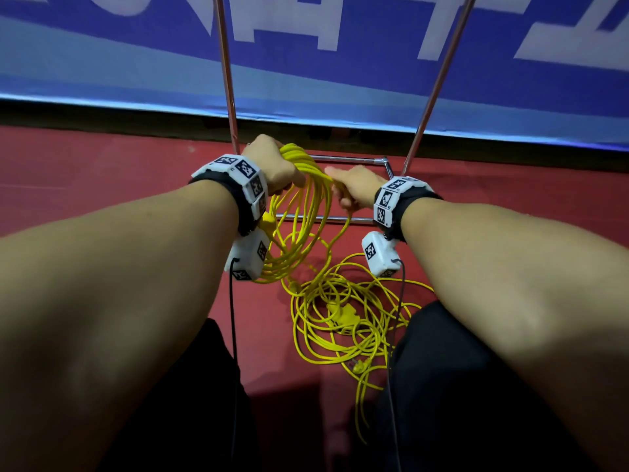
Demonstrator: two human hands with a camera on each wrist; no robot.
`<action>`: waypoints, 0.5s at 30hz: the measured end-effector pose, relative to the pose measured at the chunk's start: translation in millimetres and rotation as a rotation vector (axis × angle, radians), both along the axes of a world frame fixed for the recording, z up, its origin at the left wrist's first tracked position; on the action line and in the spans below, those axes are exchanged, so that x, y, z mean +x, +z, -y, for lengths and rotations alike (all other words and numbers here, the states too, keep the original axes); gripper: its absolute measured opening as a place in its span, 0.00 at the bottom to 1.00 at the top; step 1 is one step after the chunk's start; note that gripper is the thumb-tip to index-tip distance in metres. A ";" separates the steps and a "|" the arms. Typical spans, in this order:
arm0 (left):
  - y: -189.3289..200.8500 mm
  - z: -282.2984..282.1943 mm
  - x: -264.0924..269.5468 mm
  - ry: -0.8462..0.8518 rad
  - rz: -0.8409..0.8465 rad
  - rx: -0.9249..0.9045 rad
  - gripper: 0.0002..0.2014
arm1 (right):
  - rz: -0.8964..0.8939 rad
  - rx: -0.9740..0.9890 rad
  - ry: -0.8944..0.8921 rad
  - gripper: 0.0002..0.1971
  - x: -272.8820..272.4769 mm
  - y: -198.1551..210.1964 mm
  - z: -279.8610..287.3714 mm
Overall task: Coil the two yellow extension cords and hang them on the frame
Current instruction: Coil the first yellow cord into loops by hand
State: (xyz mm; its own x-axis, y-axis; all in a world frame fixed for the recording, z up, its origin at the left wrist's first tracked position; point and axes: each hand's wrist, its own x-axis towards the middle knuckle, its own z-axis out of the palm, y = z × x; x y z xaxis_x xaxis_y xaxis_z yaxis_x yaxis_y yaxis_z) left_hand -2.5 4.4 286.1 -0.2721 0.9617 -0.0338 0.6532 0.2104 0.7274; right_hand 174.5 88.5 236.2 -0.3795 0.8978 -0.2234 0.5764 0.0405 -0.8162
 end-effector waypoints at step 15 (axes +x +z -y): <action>28.4 14.2 13.0 0.019 -0.004 0.073 0.13 | -0.081 0.378 0.012 0.32 -4.6 32.1 15.8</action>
State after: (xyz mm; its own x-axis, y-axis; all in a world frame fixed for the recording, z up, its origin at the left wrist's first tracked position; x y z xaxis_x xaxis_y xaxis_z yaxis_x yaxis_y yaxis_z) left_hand 10.6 -9.8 314.5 -0.2901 0.9563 0.0372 0.6528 0.1693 0.7383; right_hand 170.0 72.6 268.3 -0.3932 0.9066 0.1533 0.5084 0.3533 -0.7853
